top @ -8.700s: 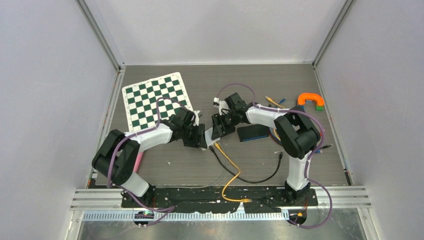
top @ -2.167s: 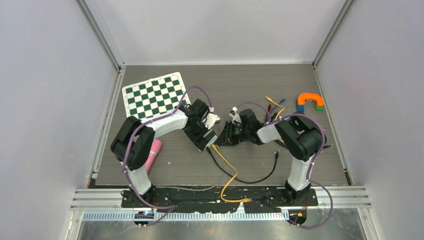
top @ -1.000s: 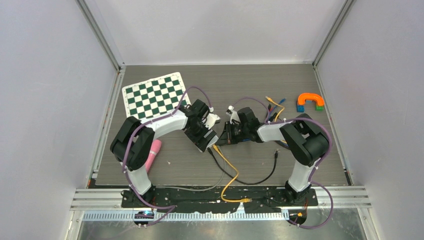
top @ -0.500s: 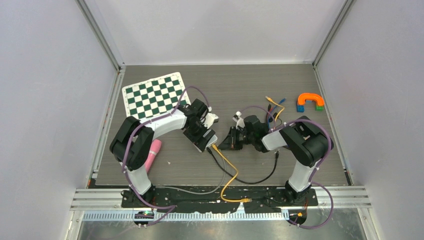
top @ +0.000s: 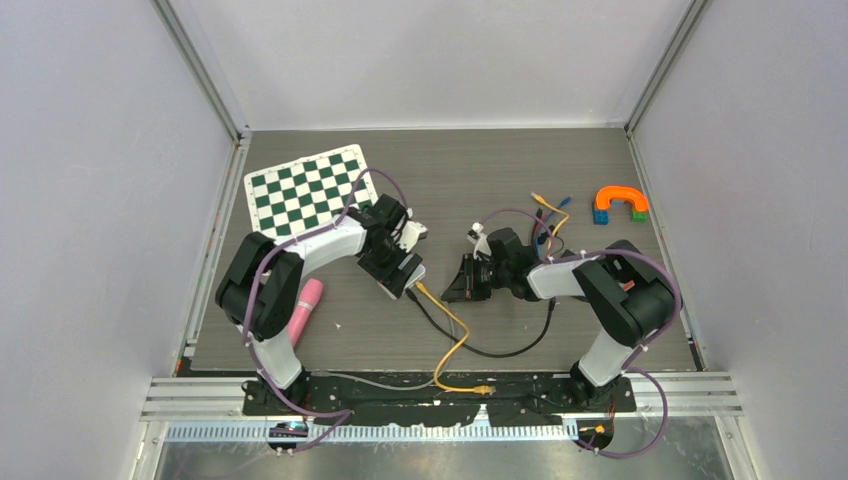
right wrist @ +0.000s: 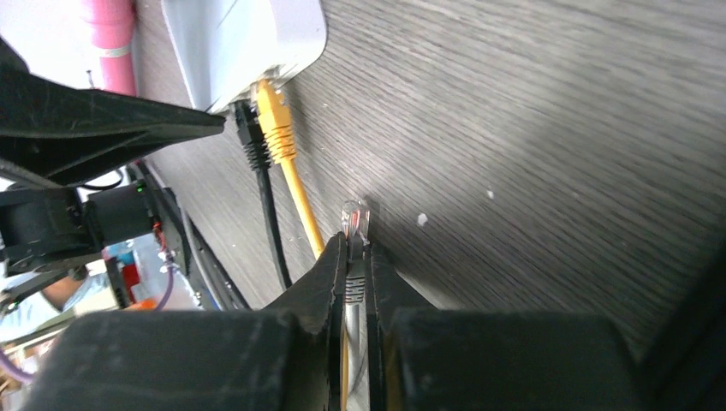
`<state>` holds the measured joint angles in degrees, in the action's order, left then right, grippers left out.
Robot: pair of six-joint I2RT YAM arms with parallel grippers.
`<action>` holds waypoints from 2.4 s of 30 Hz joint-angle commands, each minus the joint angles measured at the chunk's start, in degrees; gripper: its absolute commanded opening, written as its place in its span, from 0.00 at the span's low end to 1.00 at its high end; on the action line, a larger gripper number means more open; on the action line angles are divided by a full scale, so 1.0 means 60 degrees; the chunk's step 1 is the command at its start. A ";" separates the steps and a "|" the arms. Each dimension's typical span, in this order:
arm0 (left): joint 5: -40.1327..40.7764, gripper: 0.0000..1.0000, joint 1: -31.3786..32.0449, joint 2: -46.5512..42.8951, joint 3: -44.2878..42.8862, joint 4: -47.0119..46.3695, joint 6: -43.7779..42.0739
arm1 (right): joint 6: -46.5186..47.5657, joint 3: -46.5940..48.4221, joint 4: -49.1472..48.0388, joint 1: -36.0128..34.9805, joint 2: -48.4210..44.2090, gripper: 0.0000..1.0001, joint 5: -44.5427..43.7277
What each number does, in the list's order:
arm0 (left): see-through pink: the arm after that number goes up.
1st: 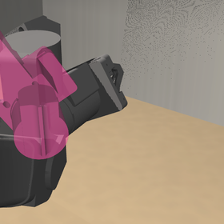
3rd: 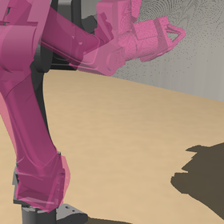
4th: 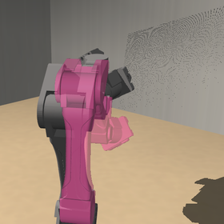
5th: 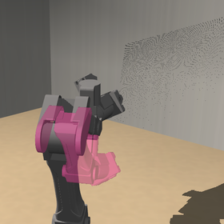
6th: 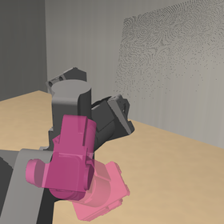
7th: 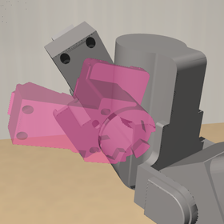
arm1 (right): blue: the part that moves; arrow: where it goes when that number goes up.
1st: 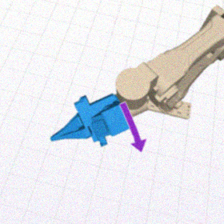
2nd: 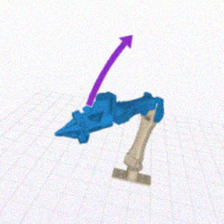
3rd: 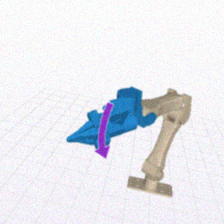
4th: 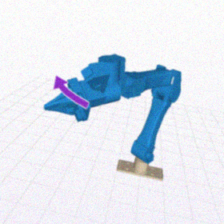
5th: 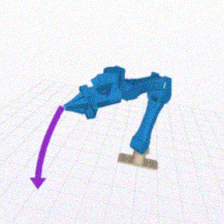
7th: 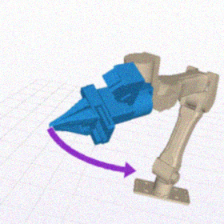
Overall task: Pull the plug from the switch port
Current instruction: Place the connector at the center of the board, then pull the connector from the switch port.
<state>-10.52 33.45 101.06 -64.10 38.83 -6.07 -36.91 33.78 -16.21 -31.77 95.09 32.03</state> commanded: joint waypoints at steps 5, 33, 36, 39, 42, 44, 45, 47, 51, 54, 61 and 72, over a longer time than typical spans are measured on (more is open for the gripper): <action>-0.0233 0.34 0.0442 -0.0906 0.0364 0.0117 -0.0357 | 0.1568 0.1112 0.2726 -0.0008 -0.2669 0.05 -0.3753; 0.0099 0.33 0.0462 -0.1158 0.0406 0.0062 -0.0425 | 0.4097 0.4239 0.5680 0.1848 -0.4250 0.05 -0.2941; 0.0066 0.33 0.0504 -0.1182 0.0438 0.0036 -0.0414 | 0.4356 0.5575 0.6376 0.1721 -0.2232 0.05 -0.1605; 0.0065 0.33 0.0531 -0.1198 0.0471 -0.0010 -0.0409 | 0.4483 0.6596 0.6440 0.1349 -0.0283 0.05 -0.1479; 0.0100 0.33 0.0544 -0.1247 0.0496 0.0018 -0.0387 | 0.4458 0.8043 0.6584 0.1091 0.0953 0.05 -0.1436; 0.0116 0.33 0.0537 -0.1306 0.0514 0.0003 -0.0388 | 0.4365 0.8858 0.6664 0.1065 0.1981 0.06 -0.1773; 0.0119 0.33 0.0546 -0.1321 0.0529 0.0007 -0.0380 | 0.4393 0.9345 0.6654 0.1063 0.2236 0.07 -0.2037; 0.0104 0.33 0.0535 -0.1355 0.0527 0.0009 -0.0356 | 0.4587 1.0249 0.7064 0.1061 0.3024 0.15 -0.2203; 0.0241 0.33 0.0541 -0.1396 0.0535 0.0074 -0.0379 | 0.4802 1.1464 0.8162 0.1062 0.3996 0.42 -0.2288; 0.0342 0.33 0.0537 -0.1452 0.0588 0.0046 -0.0359 | 0.4789 1.0751 0.7956 0.1061 0.3211 0.51 -0.2307; 0.0298 0.33 0.0535 -0.1381 0.0570 -0.0092 -0.0328 | 0.3544 0.6598 0.5831 0.1071 0.0345 0.55 -0.0966; 0.0141 0.33 0.0540 -0.1521 0.0794 -0.0576 -0.0170 | 0.0763 0.2167 0.1968 0.0074 -0.0652 0.49 0.1149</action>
<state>-8.58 36.42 94.63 -59.90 38.33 -7.79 -26.11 49.84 7.22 -28.25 91.46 33.71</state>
